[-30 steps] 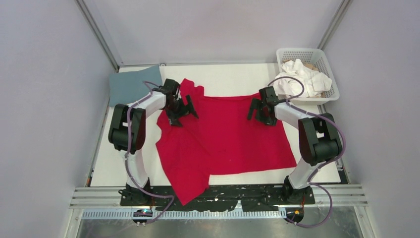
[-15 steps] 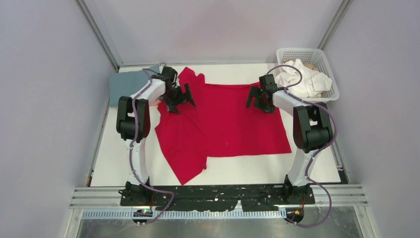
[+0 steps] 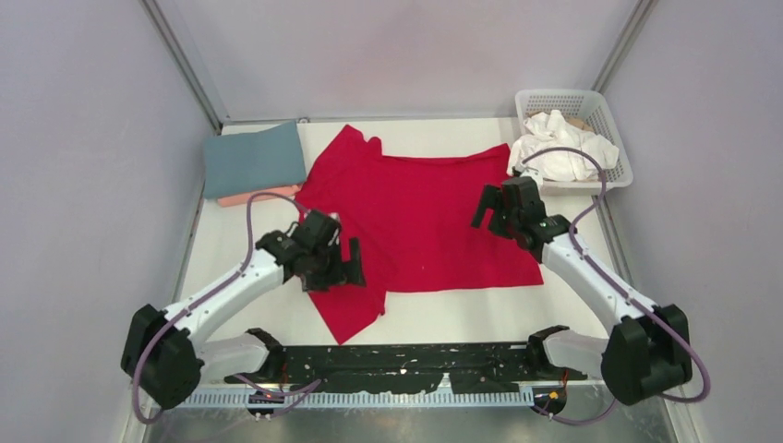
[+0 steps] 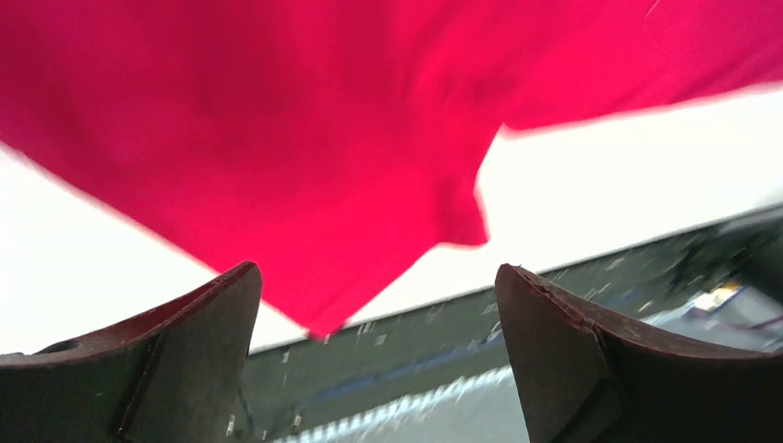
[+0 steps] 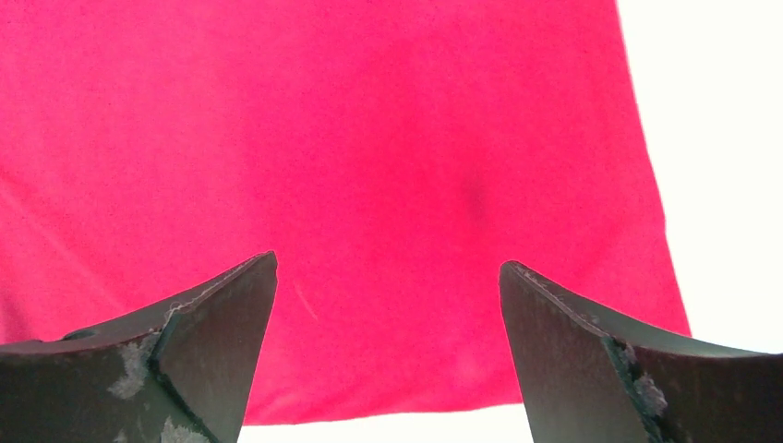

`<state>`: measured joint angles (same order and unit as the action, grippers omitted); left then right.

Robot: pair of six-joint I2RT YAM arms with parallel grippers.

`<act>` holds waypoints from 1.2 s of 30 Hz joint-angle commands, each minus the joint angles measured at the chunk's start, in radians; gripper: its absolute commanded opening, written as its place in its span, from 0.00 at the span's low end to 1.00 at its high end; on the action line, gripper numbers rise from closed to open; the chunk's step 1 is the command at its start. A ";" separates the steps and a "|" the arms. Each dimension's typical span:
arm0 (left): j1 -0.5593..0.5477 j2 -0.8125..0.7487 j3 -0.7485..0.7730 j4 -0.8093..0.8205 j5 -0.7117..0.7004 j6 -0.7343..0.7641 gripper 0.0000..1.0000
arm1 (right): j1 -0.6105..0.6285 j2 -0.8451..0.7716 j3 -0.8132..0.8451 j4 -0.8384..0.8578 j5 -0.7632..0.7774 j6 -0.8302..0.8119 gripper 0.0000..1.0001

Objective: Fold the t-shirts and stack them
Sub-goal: Flatten out the tshirt, then grab the side of the flattened tshirt closest away from the robot with both arms

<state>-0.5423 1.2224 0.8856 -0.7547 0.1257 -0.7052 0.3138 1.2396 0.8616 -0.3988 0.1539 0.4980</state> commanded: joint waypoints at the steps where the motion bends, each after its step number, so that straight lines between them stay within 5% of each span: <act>1: -0.167 -0.175 -0.217 -0.068 -0.084 -0.236 0.99 | -0.013 -0.168 -0.113 -0.038 0.129 0.059 0.95; 8: -0.349 -0.314 -0.421 0.058 -0.114 -0.425 0.84 | -0.024 -0.235 -0.172 -0.074 0.146 0.045 0.95; 19: -0.453 -0.111 -0.270 -0.088 -0.302 -0.500 0.58 | -0.026 -0.230 -0.210 -0.086 0.192 0.059 0.95; 33: -0.564 0.118 -0.276 -0.053 -0.287 -0.559 0.38 | -0.105 -0.368 -0.268 -0.124 0.202 0.077 0.95; 36: -0.564 0.138 -0.257 -0.020 -0.299 -0.548 0.28 | -0.108 -0.389 -0.268 -0.163 0.187 0.075 0.95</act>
<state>-1.0996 1.3109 0.6415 -0.8467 -0.1226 -1.2308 0.2115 0.8856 0.5930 -0.5255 0.3313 0.5568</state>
